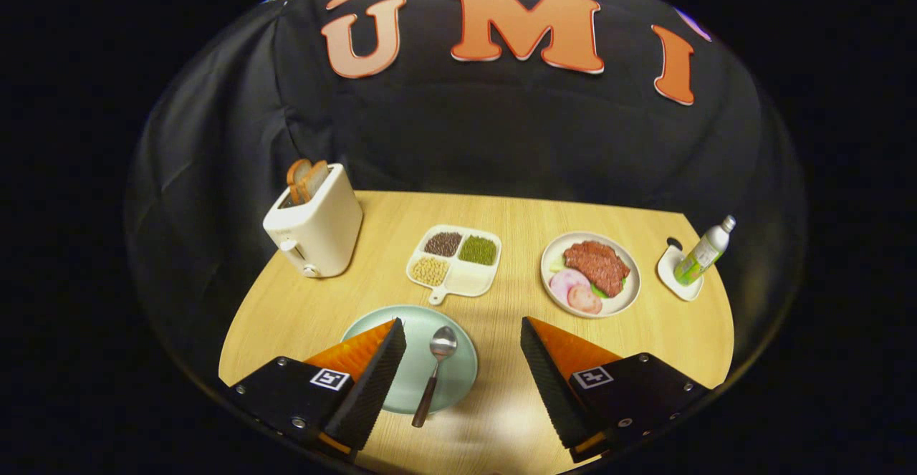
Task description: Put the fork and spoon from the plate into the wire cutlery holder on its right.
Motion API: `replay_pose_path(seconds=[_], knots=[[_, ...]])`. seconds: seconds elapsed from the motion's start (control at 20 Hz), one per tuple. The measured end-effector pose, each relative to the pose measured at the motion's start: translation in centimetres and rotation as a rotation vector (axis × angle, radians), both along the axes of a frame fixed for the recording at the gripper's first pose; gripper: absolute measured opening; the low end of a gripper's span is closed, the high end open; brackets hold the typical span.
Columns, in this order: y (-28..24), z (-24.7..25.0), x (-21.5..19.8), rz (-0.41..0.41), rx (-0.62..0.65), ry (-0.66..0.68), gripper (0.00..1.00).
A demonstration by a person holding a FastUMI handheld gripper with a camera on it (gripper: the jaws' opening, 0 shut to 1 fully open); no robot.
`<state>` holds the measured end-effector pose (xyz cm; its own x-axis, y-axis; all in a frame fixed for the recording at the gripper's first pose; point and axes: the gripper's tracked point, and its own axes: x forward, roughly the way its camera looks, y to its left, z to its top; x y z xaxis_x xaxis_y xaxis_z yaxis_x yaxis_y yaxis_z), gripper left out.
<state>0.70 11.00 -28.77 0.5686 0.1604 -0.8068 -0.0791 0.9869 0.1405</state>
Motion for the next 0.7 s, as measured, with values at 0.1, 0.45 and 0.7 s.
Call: replay_pose_path(seconds=[0.1, 0.45, 0.7], knots=[[0.6, -2.7, -1.2, 0.043, -0.026, 0.112, 0.96], [3.0, -8.8, -4.2, 0.127, -0.039, 0.375, 0.85], [5.1, -11.5, -5.1, 0.105, 0.014, 0.511, 0.71]])
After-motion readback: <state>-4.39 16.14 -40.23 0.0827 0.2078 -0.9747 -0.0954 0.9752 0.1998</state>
